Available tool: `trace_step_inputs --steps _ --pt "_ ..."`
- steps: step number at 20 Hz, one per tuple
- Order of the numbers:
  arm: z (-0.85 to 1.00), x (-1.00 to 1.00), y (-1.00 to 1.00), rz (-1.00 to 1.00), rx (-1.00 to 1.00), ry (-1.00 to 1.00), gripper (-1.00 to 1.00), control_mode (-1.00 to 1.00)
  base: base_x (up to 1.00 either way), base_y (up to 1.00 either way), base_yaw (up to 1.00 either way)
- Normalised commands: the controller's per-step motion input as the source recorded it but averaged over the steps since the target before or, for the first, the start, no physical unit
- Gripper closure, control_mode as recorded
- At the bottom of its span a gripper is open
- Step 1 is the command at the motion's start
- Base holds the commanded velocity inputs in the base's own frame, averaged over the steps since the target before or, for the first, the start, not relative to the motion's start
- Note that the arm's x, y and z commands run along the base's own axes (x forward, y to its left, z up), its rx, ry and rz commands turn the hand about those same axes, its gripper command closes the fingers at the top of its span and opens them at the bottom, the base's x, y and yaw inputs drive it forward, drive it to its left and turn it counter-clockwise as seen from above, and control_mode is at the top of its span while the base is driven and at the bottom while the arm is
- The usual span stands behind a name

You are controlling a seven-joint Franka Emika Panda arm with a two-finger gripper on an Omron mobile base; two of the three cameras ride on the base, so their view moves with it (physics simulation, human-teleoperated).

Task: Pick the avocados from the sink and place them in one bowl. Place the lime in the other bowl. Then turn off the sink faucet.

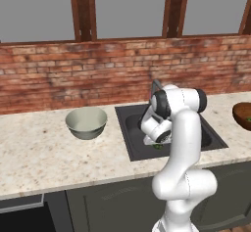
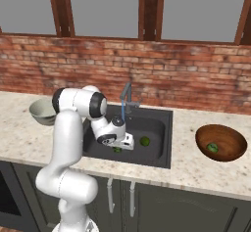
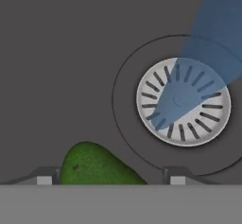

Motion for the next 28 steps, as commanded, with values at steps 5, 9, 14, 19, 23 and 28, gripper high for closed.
trace_step_inputs --steps 5,9,14,19,23,28 --pt "-0.21 0.0 0.0 0.0 -0.01 0.03 1.0 -1.0 0.0 0.0 0.0" --pt "0.0 -0.03 0.0 0.0 0.0 0.0 1.0 -1.0 0.0 0.0 0.0" --pt "0.52 -0.18 0.0 0.0 0.02 0.0 1.0 -1.0 0.0 0.0 0.0" --pt "0.76 -0.23 0.0 0.0 0.0 -0.07 1.0 -1.0 0.0 0.0 0.0" --pt "0.82 -0.2 0.0 0.0 0.0 -0.08 1.0 -1.0 0.0 0.0 0.0" --pt "0.95 -0.2 -0.02 0.0 0.0 -0.05 1.0 -1.0 0.0 0.0 0.0"
